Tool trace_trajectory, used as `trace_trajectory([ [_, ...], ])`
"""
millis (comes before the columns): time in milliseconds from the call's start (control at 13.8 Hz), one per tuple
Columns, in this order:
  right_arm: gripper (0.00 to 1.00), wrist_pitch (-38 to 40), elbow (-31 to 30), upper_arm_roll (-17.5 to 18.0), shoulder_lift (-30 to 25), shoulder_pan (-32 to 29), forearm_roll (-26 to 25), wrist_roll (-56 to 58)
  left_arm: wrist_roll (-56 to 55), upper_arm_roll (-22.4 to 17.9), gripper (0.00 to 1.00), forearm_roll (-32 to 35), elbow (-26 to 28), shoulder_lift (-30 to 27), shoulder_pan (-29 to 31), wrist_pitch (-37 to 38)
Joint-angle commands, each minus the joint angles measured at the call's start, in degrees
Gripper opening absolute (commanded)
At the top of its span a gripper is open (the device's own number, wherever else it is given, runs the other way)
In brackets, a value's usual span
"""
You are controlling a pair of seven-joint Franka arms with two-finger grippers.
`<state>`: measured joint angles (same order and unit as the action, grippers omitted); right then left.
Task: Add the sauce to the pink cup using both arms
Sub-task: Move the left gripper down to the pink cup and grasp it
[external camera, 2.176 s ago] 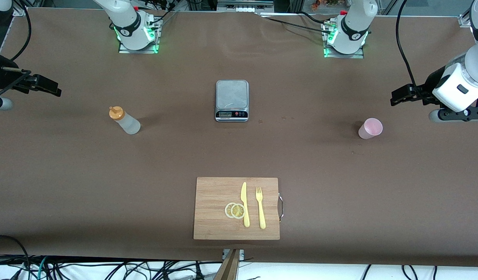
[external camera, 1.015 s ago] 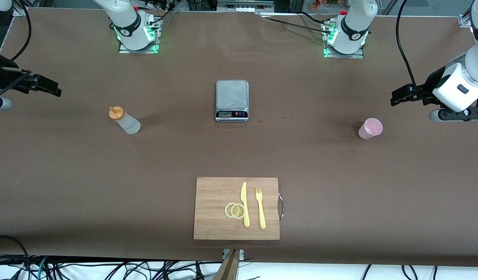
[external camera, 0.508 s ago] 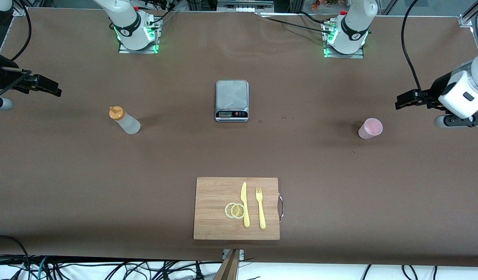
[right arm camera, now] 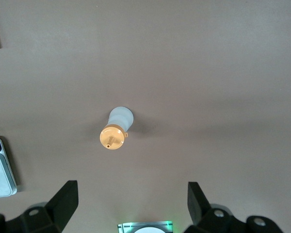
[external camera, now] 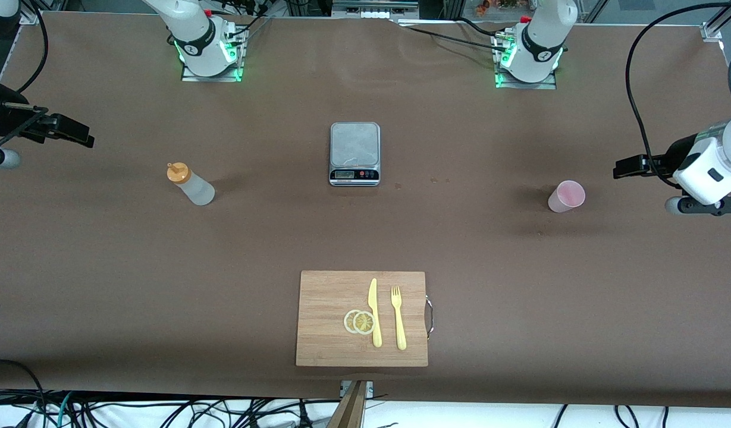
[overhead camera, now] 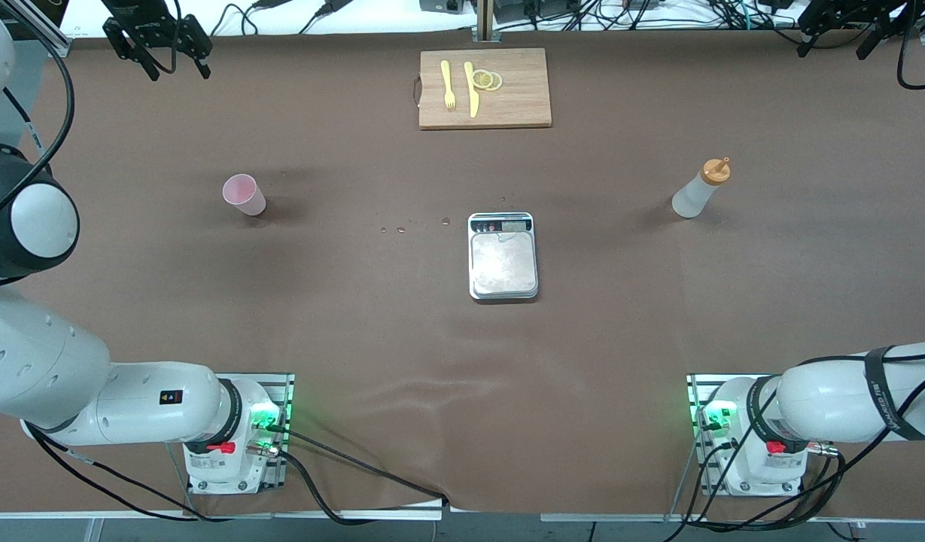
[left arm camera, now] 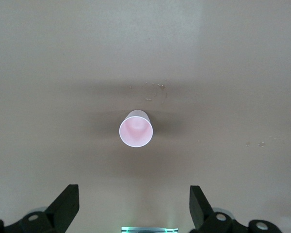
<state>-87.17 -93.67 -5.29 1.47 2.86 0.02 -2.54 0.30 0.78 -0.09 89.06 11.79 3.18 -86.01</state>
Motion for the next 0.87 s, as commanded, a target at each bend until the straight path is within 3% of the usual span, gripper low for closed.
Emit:
trace_trajectory([
  [0, 1.0, 0.2, 0.7, 0.0, 0.0, 0.0, 0.1, -0.6, 1.5, 0.2, 1.0, 1.0, 0.1, 2.4, 2.1, -2.0],
  [145, 1.0, 0.2, 0.7, 0.0, 0.0, 0.0, 0.1, -0.6, 2.0, 0.2, 1.0, 1.0, 4.5, 2.6, 2.4, -6.9],
  [580, 1.0, 0.2, 0.7, 0.0, 0.0, 0.0, 0.1, -0.6, 8.6, -0.4, 1.0, 0.8, 26.3, 1.3, 4.4, -31.3],
  [798, 1.0, 0.2, 0.7, 0.0, 0.0, -0.1, 0.1, -0.6, 8.7, -0.7, 1.0, 0.8, 32.1, 1.2, 4.5, -37.5],
])
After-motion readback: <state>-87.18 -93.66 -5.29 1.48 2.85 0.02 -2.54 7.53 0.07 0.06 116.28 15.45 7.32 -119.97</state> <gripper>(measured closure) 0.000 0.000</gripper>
